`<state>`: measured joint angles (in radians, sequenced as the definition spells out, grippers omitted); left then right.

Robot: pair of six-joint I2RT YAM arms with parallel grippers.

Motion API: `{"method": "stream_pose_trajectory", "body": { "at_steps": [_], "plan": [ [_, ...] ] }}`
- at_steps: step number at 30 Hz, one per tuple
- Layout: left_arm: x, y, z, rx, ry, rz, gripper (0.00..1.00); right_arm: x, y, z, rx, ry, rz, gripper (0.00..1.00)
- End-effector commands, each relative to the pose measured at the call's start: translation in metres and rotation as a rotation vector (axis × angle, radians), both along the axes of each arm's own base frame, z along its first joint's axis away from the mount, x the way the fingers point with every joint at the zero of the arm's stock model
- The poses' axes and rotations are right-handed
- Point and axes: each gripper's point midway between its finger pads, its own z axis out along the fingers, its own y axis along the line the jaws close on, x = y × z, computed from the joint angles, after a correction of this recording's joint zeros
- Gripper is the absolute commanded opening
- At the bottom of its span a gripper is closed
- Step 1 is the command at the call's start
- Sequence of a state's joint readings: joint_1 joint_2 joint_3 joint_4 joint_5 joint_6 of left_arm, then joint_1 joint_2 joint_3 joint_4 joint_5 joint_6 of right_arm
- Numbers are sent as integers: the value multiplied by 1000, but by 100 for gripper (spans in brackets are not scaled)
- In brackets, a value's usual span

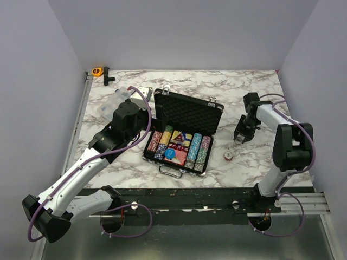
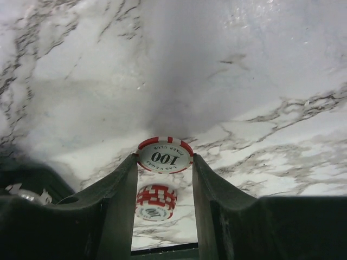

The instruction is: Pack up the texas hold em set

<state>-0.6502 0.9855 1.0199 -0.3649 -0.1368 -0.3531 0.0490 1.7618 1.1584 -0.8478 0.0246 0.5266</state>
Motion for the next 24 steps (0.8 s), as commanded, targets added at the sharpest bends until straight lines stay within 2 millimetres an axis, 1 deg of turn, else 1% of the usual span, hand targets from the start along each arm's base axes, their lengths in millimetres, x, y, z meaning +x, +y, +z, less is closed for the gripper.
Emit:
{"method": "stream_pose_trajectory", "body": {
  "at_steps": [1, 7, 11, 13, 15, 17, 22, 24],
  "plan": [
    [-5, -6, 16, -38, -23, -32, 97, -11, 14, 16, 18, -22, 48, 6],
    [-5, -5, 17, -41, -25, -30, 97, -29, 26, 30, -33, -25, 118, 3],
    [-5, -6, 17, -42, -22, -34, 98, -44, 35, 38, -24, -20, 139, 3],
    [-5, -6, 17, -45, -22, -35, 98, -53, 44, 40, -7, -16, 156, 3],
    [-6, -7, 18, -48, -22, -38, 97, -61, 51, 38, 3, -6, 166, 4],
    [-6, -7, 18, -48, -21, -39, 97, -67, 53, 35, 2, 7, 170, 4],
    [-7, -7, 18, -49, -22, -40, 97, -73, 63, 27, 18, 24, 188, 4],
    [-7, -6, 19, -50, -23, -40, 98, -74, 63, 22, 8, 34, 185, 5]
  ]
}}
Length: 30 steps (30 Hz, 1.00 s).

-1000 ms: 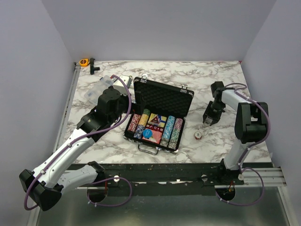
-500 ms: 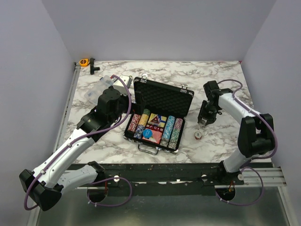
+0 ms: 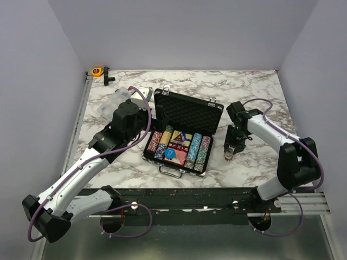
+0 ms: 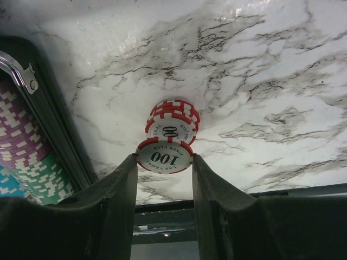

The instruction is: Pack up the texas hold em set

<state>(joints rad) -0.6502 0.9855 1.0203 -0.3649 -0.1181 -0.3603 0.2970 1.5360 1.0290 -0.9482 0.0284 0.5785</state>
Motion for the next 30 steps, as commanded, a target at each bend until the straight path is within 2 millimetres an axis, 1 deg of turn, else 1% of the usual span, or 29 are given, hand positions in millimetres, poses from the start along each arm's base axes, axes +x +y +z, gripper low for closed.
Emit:
{"method": "stream_pose_trajectory", "body": {
  "at_steps": [1, 6, 12, 18, 25, 28, 30],
  "plan": [
    [-5, -3, 19, -39, -31, -23, 97, -7, 3, -8, -7, 33, -12, 5],
    [-5, -2, 19, -39, -32, -20, 97, -1, 2, -12, -17, 21, -10, 10],
    [-4, -4, 17, -35, -26, -21, 97, -2, 2, -21, -21, 47, -5, 10],
    [-3, -4, 15, -32, -21, -22, 97, -4, 0, -27, -33, 63, -1, 15],
    [-3, -5, 15, -34, -20, -24, 97, -7, -1, -28, -35, 72, -1, 25],
    [-3, -5, 15, -34, -21, -24, 97, -7, 0, -26, -30, 70, 0, 32],
    [-4, -5, 16, -35, -22, -24, 97, -7, 2, -23, -18, 65, -3, 39]
  ]
}}
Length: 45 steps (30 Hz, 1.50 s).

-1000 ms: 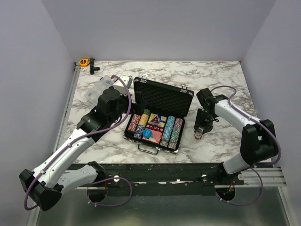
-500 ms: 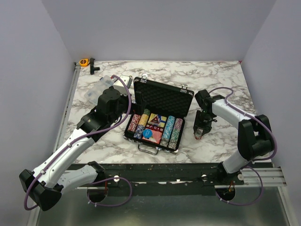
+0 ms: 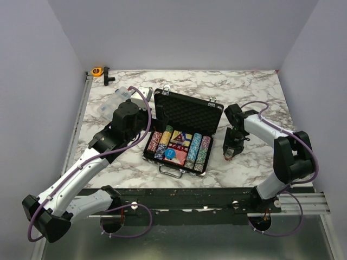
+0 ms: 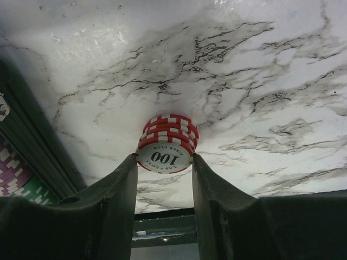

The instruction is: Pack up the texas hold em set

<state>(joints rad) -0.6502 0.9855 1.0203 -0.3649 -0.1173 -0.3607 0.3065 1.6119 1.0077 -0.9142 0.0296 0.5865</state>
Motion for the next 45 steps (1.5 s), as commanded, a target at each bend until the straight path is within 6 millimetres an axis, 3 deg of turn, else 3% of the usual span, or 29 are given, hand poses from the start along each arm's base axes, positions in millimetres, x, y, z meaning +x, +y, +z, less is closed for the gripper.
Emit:
{"method": "stream_pose_trajectory", "body": {
  "at_steps": [1, 15, 17, 21, 35, 39, 45],
  "plan": [
    [-3, -4, 16, -35, -23, -23, 97, -2, 2, 1, 5, 3, -6, 42],
    [-5, -3, 19, -41, -30, -24, 97, 11, 6, 28, 29, -89, -78, 78],
    [-5, -3, 19, -41, -31, -24, 97, 13, -3, 27, -9, -97, -156, 80],
    [-6, -3, 19, -43, -33, -24, 97, 7, -9, 15, 3, -51, -276, 100],
    [-9, 1, 30, -61, -60, -20, 97, 14, -9, 5, 139, -78, -719, 100],
    [-10, 3, 33, -65, -69, -18, 97, 22, -9, 9, 139, -92, -787, 100],
    [-12, 6, 37, -65, -85, -7, 97, 12, -9, -1, 126, -50, -872, 98]
  ]
}}
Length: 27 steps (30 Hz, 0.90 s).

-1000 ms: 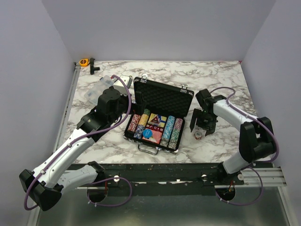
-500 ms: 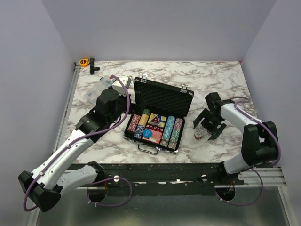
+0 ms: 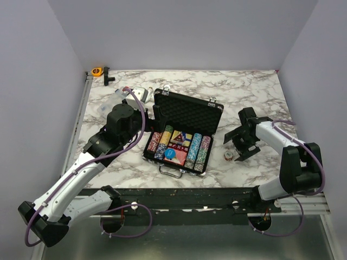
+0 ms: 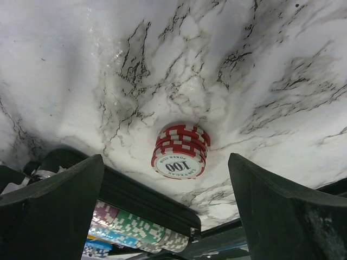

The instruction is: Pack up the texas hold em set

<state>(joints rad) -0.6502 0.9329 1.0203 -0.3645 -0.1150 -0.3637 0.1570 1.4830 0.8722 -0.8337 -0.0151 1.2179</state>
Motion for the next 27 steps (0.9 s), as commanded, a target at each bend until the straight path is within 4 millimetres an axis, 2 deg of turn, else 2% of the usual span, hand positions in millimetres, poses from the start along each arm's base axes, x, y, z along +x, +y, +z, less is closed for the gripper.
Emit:
{"method": "stream_pose_trajectory", "body": {
  "at_steps": [1, 7, 16, 25, 27],
  "plan": [
    [-4, 1, 21, -30, -47, -5, 97, -2, 4, -4, 26, 9, -106, 97],
    [-3, 0, 20, -28, -45, -6, 97, -11, 10, -21, 61, 46, -131, 95],
    [-2, 0, 17, -22, -41, -3, 98, -8, 4, -27, 18, 69, -148, 93],
    [-2, 1, 18, -21, -44, 1, 98, -6, 2, -34, 2, 91, -144, 81],
    [-2, 1, 18, -20, -44, 2, 98, -6, 2, -35, -2, 98, -141, 81]
  ]
}}
